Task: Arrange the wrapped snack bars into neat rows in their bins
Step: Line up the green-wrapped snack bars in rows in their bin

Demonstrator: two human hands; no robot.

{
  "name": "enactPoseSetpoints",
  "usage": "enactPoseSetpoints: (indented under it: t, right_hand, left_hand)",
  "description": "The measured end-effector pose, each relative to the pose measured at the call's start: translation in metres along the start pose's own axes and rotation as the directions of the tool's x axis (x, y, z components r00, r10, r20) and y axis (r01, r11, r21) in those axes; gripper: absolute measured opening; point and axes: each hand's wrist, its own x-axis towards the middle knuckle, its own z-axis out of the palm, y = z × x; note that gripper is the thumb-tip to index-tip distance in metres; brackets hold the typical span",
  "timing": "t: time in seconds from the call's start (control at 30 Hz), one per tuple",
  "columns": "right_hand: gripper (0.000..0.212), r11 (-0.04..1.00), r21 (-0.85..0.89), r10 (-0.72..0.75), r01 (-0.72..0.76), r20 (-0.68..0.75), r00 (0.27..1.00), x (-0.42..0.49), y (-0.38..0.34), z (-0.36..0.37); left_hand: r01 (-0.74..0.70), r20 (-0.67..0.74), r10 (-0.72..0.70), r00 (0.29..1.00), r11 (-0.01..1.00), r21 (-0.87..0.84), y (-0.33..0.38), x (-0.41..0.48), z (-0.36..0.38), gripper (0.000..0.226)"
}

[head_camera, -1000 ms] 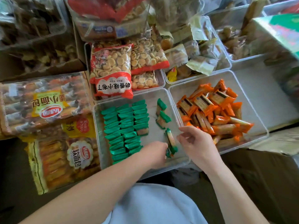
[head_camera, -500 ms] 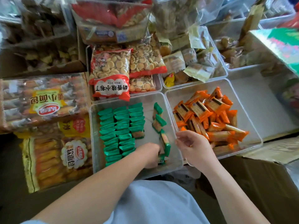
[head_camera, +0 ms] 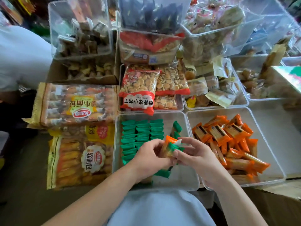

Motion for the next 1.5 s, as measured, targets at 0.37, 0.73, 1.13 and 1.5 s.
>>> enactPoseSetpoints:
  t: [0.37, 0.73, 1.13, 1.5]
  right_hand:
    - [0.027, 0.997, -0.069, -0.025, 0.022, -0.053, 0.998, 0.001, 0.0, -0.002]
    - [0.032, 0.997, -0.07, 0.014, -0.024, -0.151, 0.988, 0.001, 0.011, -0.002]
    - [0.015, 0.999, 0.029, 0.041, -0.039, -0.059, 0.997, 0.006, 0.002, -0.017]
    - [0.021, 0.893, -0.439, -0.072, -0.097, -0.354, 0.932, -0.004, 0.017, -0.048]
  left_hand:
    - [-0.005, -0.14, -0.017, 0.99, 0.989, -0.15, -0.011, -0.01, 0.005, 0.03]
    - [0.003, -0.028, -0.006, 1.0, 0.993, -0.114, -0.014, 0.003, 0.023, 0.044]
    - [0.093, -0.03, -0.1, 0.994, 0.976, -0.197, -0.011, 0.024, 0.04, 0.037]
    - [0.073, -0.064, -0.069, 0.996, 0.995, 0.066, -0.017, 0.049, 0.065, 0.017]
